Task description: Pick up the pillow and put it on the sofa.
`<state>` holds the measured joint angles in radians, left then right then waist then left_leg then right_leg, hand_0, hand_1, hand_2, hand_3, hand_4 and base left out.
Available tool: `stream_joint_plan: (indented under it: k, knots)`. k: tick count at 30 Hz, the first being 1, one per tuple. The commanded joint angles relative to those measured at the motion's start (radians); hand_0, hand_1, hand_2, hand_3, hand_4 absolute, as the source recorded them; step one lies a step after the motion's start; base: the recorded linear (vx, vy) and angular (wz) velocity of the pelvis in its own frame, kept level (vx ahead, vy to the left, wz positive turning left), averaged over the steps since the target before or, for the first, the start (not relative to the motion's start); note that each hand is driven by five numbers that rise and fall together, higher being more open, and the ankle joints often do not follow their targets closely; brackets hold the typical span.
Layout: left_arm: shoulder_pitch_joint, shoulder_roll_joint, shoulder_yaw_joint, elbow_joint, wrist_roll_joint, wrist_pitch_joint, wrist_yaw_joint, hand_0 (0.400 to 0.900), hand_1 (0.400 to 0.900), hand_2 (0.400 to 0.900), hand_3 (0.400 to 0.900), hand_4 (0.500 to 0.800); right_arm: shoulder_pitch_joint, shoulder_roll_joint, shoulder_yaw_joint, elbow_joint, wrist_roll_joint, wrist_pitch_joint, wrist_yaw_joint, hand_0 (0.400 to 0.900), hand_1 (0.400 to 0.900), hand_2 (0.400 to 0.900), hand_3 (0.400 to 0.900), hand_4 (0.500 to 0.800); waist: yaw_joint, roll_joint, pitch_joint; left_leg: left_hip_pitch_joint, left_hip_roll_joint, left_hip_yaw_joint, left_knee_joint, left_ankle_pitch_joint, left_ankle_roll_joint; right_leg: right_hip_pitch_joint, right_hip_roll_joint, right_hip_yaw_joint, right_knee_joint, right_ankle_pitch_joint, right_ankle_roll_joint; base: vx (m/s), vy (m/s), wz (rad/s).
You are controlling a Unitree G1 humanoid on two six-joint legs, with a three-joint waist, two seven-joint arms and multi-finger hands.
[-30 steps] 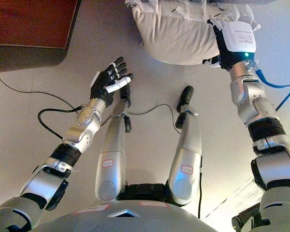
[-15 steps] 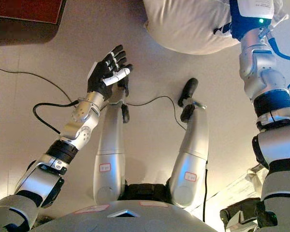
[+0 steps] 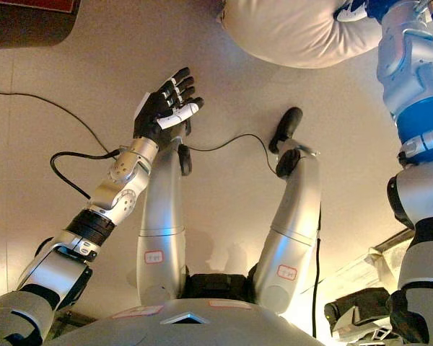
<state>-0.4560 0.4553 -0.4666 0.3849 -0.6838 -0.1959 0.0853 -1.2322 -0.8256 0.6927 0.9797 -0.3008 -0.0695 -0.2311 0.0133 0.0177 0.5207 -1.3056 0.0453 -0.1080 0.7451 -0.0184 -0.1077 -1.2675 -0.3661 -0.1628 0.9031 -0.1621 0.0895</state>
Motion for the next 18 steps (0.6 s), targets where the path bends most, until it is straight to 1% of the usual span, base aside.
stream_joint_plan:
  k: [1, 8, 18]
  knots:
    - [0.047, -0.004, 0.008, -0.096, -0.013, -0.042, -0.022, 0.9, 0.9, 0.9, 0.9, 0.8, -0.091, -0.055, 0.038, -0.059, 0.112, -0.054, 0.009, 0.4, 0.4, 0.4, 0.4, 0.5, 0.023, -0.011, -0.027, 0.062, 0.024, -0.029, 0.077, -0.172, -0.037, 0.001, 0.017, 0.015, -0.031, 0.027, 0.072, 0.0, -0.017, 0.03]
    - [0.036, -0.002, 0.002, -0.087, -0.013, -0.04, -0.026, 0.9, 0.9, 0.9, 0.9, 0.8, -0.12, -0.04, 0.049, -0.058, 0.148, -0.065, 0.021, 0.4, 0.4, 0.4, 0.4, 0.5, 0.023, -0.014, -0.029, 0.073, 0.022, -0.031, 0.056, -0.165, -0.04, 0.01, 0.017, 0.013, -0.044, 0.025, 0.073, 0.0, 0.0, 0.0]
    - [0.026, -0.007, 0.006, -0.087, -0.013, -0.045, -0.015, 0.9, 0.9, 0.9, 0.9, 0.8, -0.131, -0.027, 0.041, -0.072, 0.151, -0.063, 0.011, 0.4, 0.4, 0.4, 0.4, 0.5, 0.02, -0.015, -0.028, 0.073, 0.021, -0.025, 0.045, -0.159, -0.039, 0.013, 0.022, 0.019, -0.054, 0.027, 0.078, 0.0, 0.003, -0.01]
